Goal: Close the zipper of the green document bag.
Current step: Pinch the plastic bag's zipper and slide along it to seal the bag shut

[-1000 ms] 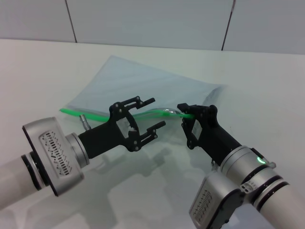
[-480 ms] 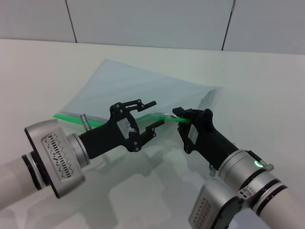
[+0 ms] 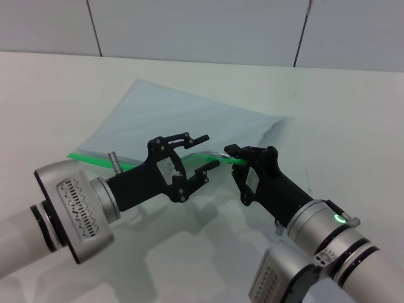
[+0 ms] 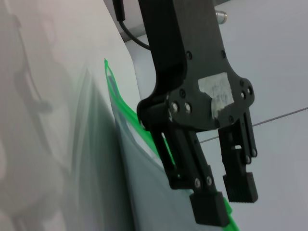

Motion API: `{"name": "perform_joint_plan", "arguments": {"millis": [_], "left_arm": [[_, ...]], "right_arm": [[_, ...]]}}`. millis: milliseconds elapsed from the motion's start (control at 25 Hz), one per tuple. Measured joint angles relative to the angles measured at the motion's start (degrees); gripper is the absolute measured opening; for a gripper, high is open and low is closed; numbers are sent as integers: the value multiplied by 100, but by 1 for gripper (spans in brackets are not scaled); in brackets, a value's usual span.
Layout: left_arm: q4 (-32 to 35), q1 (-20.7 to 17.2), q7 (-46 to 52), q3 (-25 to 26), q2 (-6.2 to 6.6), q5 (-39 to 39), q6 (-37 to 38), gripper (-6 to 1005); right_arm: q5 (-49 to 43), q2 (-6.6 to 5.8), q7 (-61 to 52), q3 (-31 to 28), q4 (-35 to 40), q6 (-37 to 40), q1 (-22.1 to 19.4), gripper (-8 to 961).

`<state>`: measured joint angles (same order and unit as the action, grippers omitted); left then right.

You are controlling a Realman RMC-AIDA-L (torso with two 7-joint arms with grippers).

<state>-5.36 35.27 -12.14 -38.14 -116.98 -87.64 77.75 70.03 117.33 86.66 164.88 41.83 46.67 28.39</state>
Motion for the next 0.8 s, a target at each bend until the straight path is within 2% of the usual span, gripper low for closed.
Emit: {"name": "perform_joint_plan", "arguments": {"millis": [560, 800], "left_arm": [[-44, 50, 1, 0, 0, -123, -20, 331], [-44, 51, 1, 0, 0, -124, -23, 250]], "right_arm": [[-149, 0, 0, 0, 10, -1, 0, 94], [-149, 0, 1, 0, 9, -1, 0, 98]]}}
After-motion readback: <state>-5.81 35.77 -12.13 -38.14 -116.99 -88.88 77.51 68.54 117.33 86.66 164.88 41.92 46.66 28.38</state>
